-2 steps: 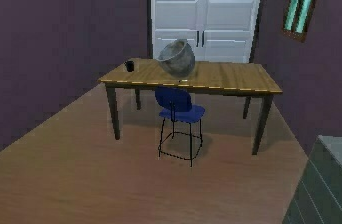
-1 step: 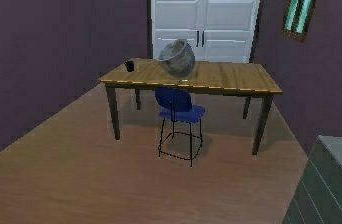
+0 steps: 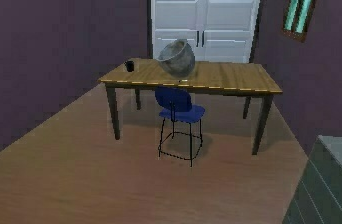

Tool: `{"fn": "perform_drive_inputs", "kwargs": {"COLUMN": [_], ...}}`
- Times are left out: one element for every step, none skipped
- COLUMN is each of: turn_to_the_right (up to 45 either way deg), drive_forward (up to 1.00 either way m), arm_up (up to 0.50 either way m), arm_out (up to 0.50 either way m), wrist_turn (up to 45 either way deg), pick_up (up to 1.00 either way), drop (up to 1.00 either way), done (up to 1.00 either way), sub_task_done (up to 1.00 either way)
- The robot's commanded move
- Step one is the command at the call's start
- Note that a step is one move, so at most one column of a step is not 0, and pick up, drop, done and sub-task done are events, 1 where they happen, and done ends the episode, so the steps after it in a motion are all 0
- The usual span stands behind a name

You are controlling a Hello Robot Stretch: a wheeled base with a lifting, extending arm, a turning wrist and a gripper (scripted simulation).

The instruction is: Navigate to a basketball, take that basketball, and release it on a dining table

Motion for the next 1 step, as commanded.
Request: {"fn": "perform_drive_inputs", "kwargs": {"turn_to_the_right": [0.0], "drive_forward": [0.0], "arm_up": [0.0], "arm_out": [0.0], "wrist_turn": [-30.0], "pick_up": [0.0], "drop": [0.0], "done": [0.0], "sub_task_done": [0.0]}}
